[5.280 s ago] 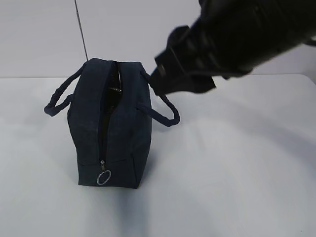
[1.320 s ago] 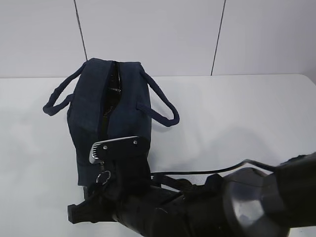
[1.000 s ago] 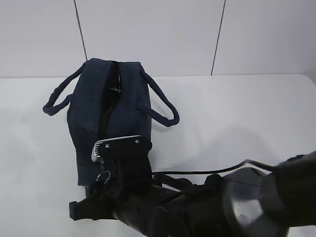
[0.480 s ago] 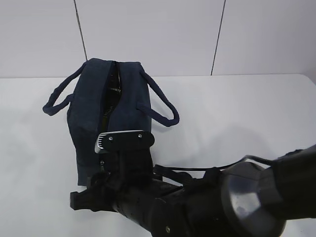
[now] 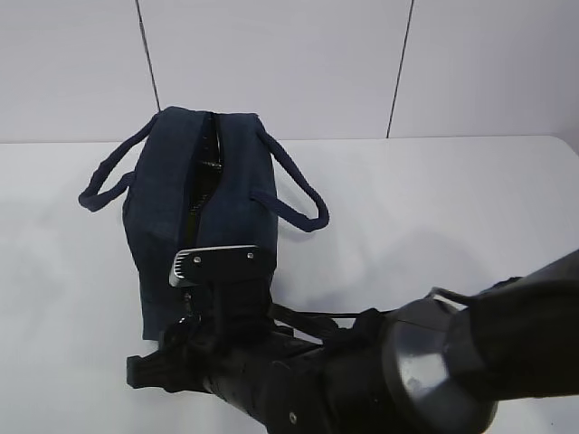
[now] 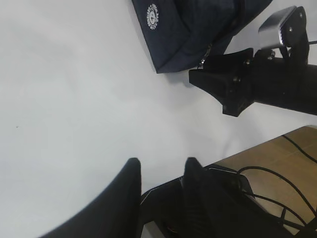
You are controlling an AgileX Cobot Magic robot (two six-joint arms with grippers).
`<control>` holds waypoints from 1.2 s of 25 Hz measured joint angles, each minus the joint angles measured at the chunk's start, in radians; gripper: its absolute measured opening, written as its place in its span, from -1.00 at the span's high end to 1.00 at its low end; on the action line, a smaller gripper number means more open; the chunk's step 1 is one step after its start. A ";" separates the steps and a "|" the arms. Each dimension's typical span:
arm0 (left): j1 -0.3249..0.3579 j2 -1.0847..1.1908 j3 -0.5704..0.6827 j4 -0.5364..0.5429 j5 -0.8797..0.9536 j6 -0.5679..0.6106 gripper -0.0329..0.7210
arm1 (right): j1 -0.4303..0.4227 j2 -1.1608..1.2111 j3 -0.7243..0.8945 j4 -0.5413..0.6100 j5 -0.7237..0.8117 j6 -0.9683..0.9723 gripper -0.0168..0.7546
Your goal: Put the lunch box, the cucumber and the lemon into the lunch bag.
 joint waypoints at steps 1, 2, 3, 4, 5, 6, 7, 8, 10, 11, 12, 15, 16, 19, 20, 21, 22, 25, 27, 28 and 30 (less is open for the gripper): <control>0.000 0.000 0.000 0.000 0.000 0.000 0.35 | 0.000 0.000 0.000 0.002 0.000 0.000 0.03; 0.000 0.000 0.000 0.000 0.000 0.000 0.35 | 0.000 0.000 0.000 0.006 0.000 -0.001 0.03; 0.000 0.000 0.000 0.000 0.000 0.000 0.35 | -0.001 0.000 0.000 0.006 0.000 -0.001 0.03; 0.000 0.000 0.000 0.000 0.000 0.000 0.35 | -0.001 0.000 0.000 0.007 -0.002 -0.001 0.04; 0.000 0.000 0.000 0.000 0.000 0.000 0.35 | -0.001 0.000 0.000 0.008 -0.004 -0.001 0.05; 0.000 0.000 0.000 0.000 0.000 0.000 0.35 | -0.001 0.000 0.000 0.008 -0.006 -0.001 0.07; 0.000 0.000 0.000 0.000 0.000 0.000 0.35 | -0.001 0.000 0.000 0.008 -0.009 -0.001 0.11; 0.000 0.000 0.000 0.000 0.000 0.000 0.35 | -0.001 0.000 0.000 0.008 -0.012 -0.001 0.15; 0.000 0.000 0.000 0.000 0.000 0.000 0.35 | -0.001 0.000 0.000 0.008 -0.012 -0.001 0.25; 0.000 0.000 0.000 0.000 0.000 0.000 0.35 | -0.001 0.000 0.000 0.009 -0.014 -0.001 0.31; 0.000 0.000 0.000 0.000 -0.001 0.000 0.35 | -0.001 0.000 0.000 0.009 -0.012 -0.001 0.37; 0.000 0.000 0.000 0.000 -0.004 0.000 0.35 | -0.001 0.000 0.000 0.010 -0.014 -0.001 0.59; 0.000 0.000 0.000 0.000 -0.004 0.000 0.35 | -0.001 0.000 0.000 0.010 -0.014 -0.001 0.67; 0.000 0.000 0.000 0.000 -0.004 0.000 0.35 | -0.001 0.000 0.000 0.010 -0.014 -0.001 0.91; 0.000 0.000 0.000 0.000 -0.004 0.000 0.35 | -0.001 0.000 0.000 0.010 -0.012 -0.001 0.95; 0.000 0.000 0.000 0.000 -0.004 0.000 0.35 | -0.001 0.000 0.000 0.010 -0.010 -0.001 0.97; 0.000 0.000 0.000 0.000 -0.004 0.000 0.35 | -0.001 0.000 0.000 0.009 -0.008 -0.001 0.98; 0.000 0.000 0.000 0.000 -0.004 0.000 0.35 | -0.001 0.000 0.000 -0.019 -0.005 -0.001 0.99; 0.000 0.000 0.000 0.000 -0.008 0.000 0.35 | -0.001 -0.006 0.000 -0.038 -0.004 -0.001 0.99; 0.000 0.000 0.000 0.000 -0.010 0.000 0.35 | -0.001 -0.010 0.000 -0.046 -0.004 -0.003 0.99; 0.000 0.000 0.000 0.000 -0.014 0.000 0.35 | -0.001 -0.013 0.000 -0.053 -0.004 -0.004 0.99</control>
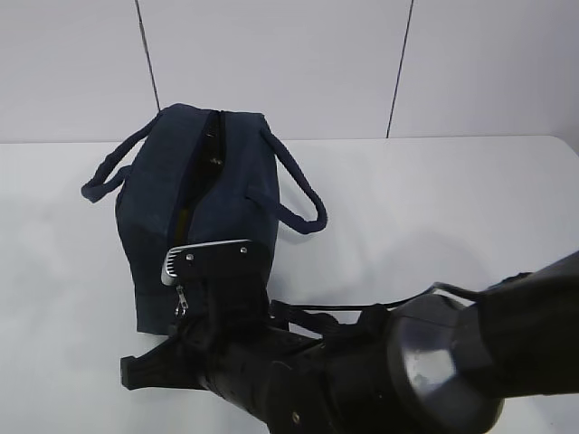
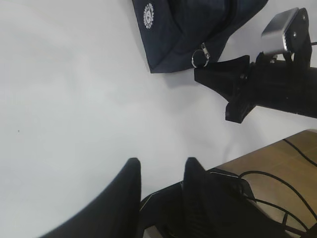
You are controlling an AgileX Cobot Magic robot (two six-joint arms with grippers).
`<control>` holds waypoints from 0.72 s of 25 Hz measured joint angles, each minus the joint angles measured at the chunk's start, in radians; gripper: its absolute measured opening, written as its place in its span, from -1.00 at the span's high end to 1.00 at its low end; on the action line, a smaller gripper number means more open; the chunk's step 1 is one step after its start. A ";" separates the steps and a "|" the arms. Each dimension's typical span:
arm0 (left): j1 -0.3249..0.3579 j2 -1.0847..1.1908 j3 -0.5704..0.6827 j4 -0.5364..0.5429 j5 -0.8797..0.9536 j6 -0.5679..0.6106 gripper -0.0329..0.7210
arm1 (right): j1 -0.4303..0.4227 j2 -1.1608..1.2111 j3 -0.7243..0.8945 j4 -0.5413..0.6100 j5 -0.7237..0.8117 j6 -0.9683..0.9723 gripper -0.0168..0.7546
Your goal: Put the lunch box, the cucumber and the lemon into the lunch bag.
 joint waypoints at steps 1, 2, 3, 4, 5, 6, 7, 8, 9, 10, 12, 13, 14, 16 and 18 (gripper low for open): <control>0.000 0.000 0.000 0.000 -0.002 0.000 0.35 | 0.000 0.000 0.000 0.000 0.000 0.000 0.99; 0.000 0.000 0.000 0.000 -0.004 0.000 0.35 | 0.000 0.000 0.000 0.000 0.000 -0.004 0.99; 0.000 0.000 0.000 0.000 -0.004 0.000 0.35 | 0.000 0.000 0.000 -0.002 0.000 -0.008 0.99; 0.000 0.000 0.000 0.000 -0.006 0.000 0.35 | 0.000 0.000 0.000 -0.002 0.000 -0.010 0.99; 0.000 0.000 0.000 0.000 -0.006 0.000 0.35 | 0.000 0.000 0.000 -0.004 0.000 -0.012 0.99; 0.000 0.000 0.000 0.000 -0.006 0.000 0.35 | 0.000 0.000 0.000 -0.004 0.000 -0.014 0.99; 0.000 0.000 0.000 0.000 -0.006 0.000 0.35 | 0.000 0.000 0.000 -0.004 0.000 -0.014 0.99; 0.000 0.000 0.000 0.000 -0.006 0.000 0.35 | 0.000 0.000 0.000 0.004 0.000 -0.016 0.99; 0.000 0.000 0.000 0.000 -0.006 0.000 0.35 | 0.000 0.000 0.000 0.012 0.000 -0.016 0.99; 0.000 0.000 0.000 0.000 -0.006 0.000 0.35 | 0.000 0.000 0.000 0.017 0.000 -0.016 0.99; 0.000 0.000 0.000 0.000 -0.007 0.000 0.35 | 0.000 0.000 0.000 0.034 -0.002 -0.018 0.99; 0.000 0.000 0.000 0.000 -0.007 0.000 0.35 | 0.000 0.000 0.000 0.046 -0.002 -0.018 0.99; 0.000 0.000 0.000 0.000 -0.007 0.000 0.35 | 0.000 0.000 0.000 0.064 -0.002 -0.018 0.99; 0.000 0.000 0.000 0.000 -0.007 0.000 0.35 | 0.000 0.000 0.000 0.091 -0.002 -0.020 0.99; 0.000 0.000 0.000 0.000 -0.007 0.000 0.35 | -0.002 0.000 0.000 0.099 -0.002 -0.026 0.99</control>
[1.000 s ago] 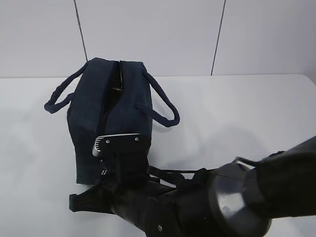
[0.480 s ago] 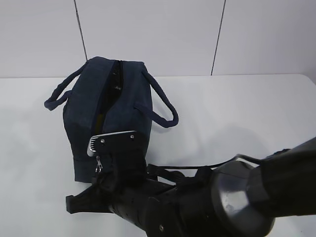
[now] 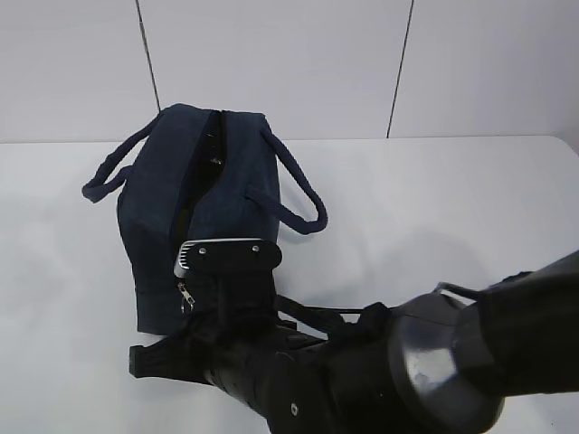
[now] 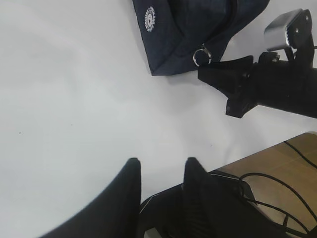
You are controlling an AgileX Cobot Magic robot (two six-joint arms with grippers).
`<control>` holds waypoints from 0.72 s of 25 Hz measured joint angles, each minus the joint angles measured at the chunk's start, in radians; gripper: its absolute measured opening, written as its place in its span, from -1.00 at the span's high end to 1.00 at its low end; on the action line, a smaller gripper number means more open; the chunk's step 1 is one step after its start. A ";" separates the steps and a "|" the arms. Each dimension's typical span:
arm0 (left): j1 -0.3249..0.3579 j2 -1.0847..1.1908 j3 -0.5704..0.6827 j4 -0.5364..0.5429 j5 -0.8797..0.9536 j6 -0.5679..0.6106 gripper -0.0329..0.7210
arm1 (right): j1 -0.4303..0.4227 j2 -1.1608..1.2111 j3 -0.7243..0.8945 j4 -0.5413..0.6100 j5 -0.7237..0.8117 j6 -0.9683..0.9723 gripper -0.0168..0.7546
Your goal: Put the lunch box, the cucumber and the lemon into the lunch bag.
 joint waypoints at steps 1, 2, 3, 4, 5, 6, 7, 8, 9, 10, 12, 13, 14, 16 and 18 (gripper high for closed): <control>0.000 0.000 0.000 0.000 0.000 0.000 0.35 | -0.001 0.000 0.000 0.002 0.000 -0.004 0.98; 0.000 0.000 0.000 0.000 0.000 0.000 0.35 | -0.002 0.000 0.000 0.006 -0.002 -0.009 0.95; 0.000 0.000 0.000 0.000 0.000 0.000 0.35 | -0.002 0.000 0.000 0.006 -0.002 -0.011 0.92; 0.000 0.000 0.000 0.000 0.000 0.000 0.35 | -0.002 0.000 0.000 0.006 -0.004 -0.019 0.89; 0.000 0.000 0.000 0.000 0.000 0.000 0.35 | -0.002 0.000 0.000 0.006 -0.006 -0.019 0.84; 0.000 0.000 0.000 0.000 0.000 0.000 0.35 | -0.002 0.000 0.000 0.006 -0.008 -0.019 0.80; 0.000 0.000 0.000 0.000 0.000 0.000 0.35 | -0.002 0.000 0.000 0.006 -0.011 -0.019 0.76; 0.000 0.000 0.000 0.000 0.000 0.000 0.35 | -0.002 0.000 0.000 0.006 -0.016 -0.019 0.70; 0.000 0.000 0.000 0.000 0.000 0.000 0.35 | -0.003 0.000 0.000 0.006 -0.018 -0.019 0.67; 0.000 0.000 0.000 0.000 0.000 0.000 0.35 | -0.005 0.000 0.000 0.006 -0.023 -0.019 0.64; 0.000 0.000 0.000 0.000 0.000 0.000 0.35 | -0.005 0.000 0.000 0.006 -0.026 -0.019 0.62; 0.000 0.000 0.000 0.000 0.000 0.000 0.35 | -0.005 0.000 0.000 0.006 -0.026 -0.019 0.61; 0.000 0.000 0.000 0.000 0.000 0.000 0.35 | -0.005 0.000 0.000 0.006 -0.026 -0.019 0.60; 0.000 0.000 0.000 0.000 -0.002 0.000 0.35 | -0.005 0.000 0.000 -0.006 -0.029 -0.019 0.60; 0.000 0.000 0.000 0.000 -0.002 0.000 0.35 | -0.005 0.000 0.000 -0.029 -0.029 -0.019 0.60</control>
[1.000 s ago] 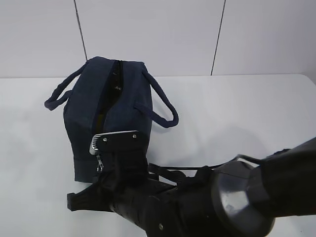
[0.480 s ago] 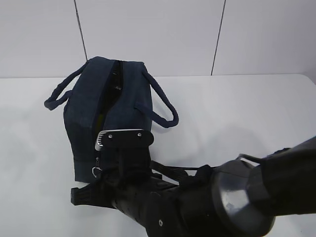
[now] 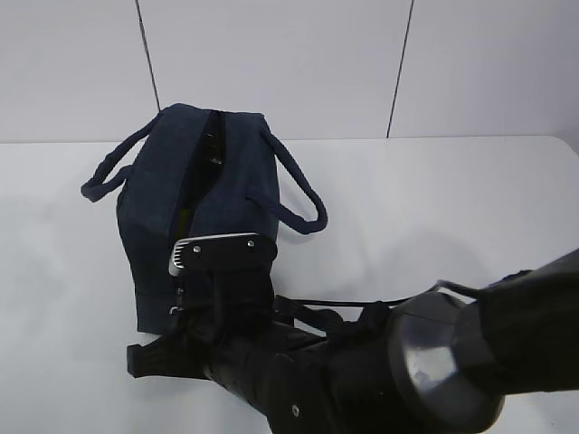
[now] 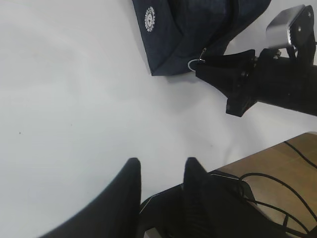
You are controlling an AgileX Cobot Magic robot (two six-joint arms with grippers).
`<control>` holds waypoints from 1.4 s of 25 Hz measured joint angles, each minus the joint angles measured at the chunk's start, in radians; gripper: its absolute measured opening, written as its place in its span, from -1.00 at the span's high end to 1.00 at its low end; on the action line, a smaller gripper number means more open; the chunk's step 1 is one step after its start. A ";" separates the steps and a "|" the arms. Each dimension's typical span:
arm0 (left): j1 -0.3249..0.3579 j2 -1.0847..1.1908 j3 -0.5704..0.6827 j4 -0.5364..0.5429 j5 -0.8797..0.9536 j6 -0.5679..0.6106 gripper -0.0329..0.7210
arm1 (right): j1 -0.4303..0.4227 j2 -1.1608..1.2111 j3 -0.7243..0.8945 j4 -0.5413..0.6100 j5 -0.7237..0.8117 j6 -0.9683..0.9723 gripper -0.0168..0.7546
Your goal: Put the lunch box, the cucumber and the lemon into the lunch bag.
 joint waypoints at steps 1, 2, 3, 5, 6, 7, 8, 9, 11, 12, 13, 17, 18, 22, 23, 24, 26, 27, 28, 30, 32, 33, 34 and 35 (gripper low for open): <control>0.000 0.000 0.000 0.000 0.000 0.000 0.35 | 0.000 0.000 0.000 -0.007 0.000 0.000 0.60; 0.000 0.000 0.000 0.000 0.000 0.000 0.35 | 0.000 0.000 0.000 -0.012 0.000 0.000 0.60; 0.000 0.000 0.000 0.000 0.000 0.000 0.35 | 0.000 0.000 0.000 -0.016 0.000 0.000 0.60; 0.000 0.000 0.000 0.000 0.000 0.000 0.35 | 0.000 0.000 -0.001 -0.022 0.000 -0.008 0.60; 0.000 0.000 0.000 0.000 0.000 0.000 0.35 | 0.000 0.002 -0.002 -0.029 -0.002 -0.010 0.60; 0.000 0.000 0.000 0.000 0.000 0.000 0.35 | 0.000 0.006 -0.007 -0.034 -0.002 -0.011 0.60; 0.000 0.000 0.000 0.000 0.000 0.000 0.35 | 0.000 0.011 -0.012 -0.036 -0.002 -0.013 0.60; 0.000 0.000 0.000 0.000 0.000 0.000 0.35 | 0.000 0.015 -0.014 -0.036 0.000 -0.014 0.60; 0.000 0.000 0.000 0.000 0.000 0.000 0.35 | 0.000 0.016 -0.024 -0.038 0.003 -0.014 0.60; 0.000 0.000 0.000 0.000 0.000 0.000 0.35 | 0.000 0.016 -0.027 -0.038 0.003 -0.014 0.60; 0.000 0.000 0.000 0.000 0.000 0.000 0.35 | 0.000 0.017 -0.031 -0.040 0.003 -0.014 0.60; 0.000 0.000 0.000 0.000 0.000 0.000 0.35 | 0.000 0.023 -0.034 -0.040 0.003 -0.014 0.60; 0.000 0.000 0.000 0.000 0.000 0.000 0.35 | 0.000 0.030 -0.034 -0.040 0.003 -0.014 0.60; 0.000 0.000 0.000 0.000 0.000 0.000 0.35 | 0.000 0.033 -0.034 -0.040 0.009 -0.014 0.60; 0.000 0.000 0.000 0.000 0.000 0.000 0.35 | 0.000 0.033 -0.034 -0.040 0.009 -0.014 0.60; 0.000 0.000 0.000 0.000 0.000 0.000 0.35 | 0.000 0.033 -0.034 -0.040 0.009 -0.014 0.60; 0.000 0.000 0.000 0.000 0.000 0.000 0.35 | 0.000 0.033 -0.034 -0.040 0.009 -0.014 0.60; 0.000 0.000 0.000 0.000 0.000 0.000 0.35 | 0.000 0.033 -0.034 -0.040 0.009 -0.014 0.60; 0.000 0.000 0.000 0.000 0.000 0.000 0.35 | 0.000 0.033 -0.034 -0.040 0.007 -0.014 0.60; 0.000 0.000 0.000 0.000 0.000 0.000 0.35 | 0.000 0.033 -0.034 -0.040 0.007 -0.014 0.64; 0.000 0.000 0.000 0.000 0.000 0.000 0.35 | 0.000 0.033 -0.034 -0.040 0.007 -0.014 0.76; 0.000 0.000 0.000 0.000 0.000 0.000 0.35 | 0.000 0.033 -0.034 -0.040 0.007 -0.014 0.84; 0.000 0.000 0.000 0.000 0.000 0.000 0.35 | 0.000 0.033 -0.034 -0.040 0.007 -0.014 0.91; 0.000 0.000 0.000 0.000 0.000 0.000 0.35 | 0.000 0.033 -0.034 -0.040 0.007 -0.014 0.96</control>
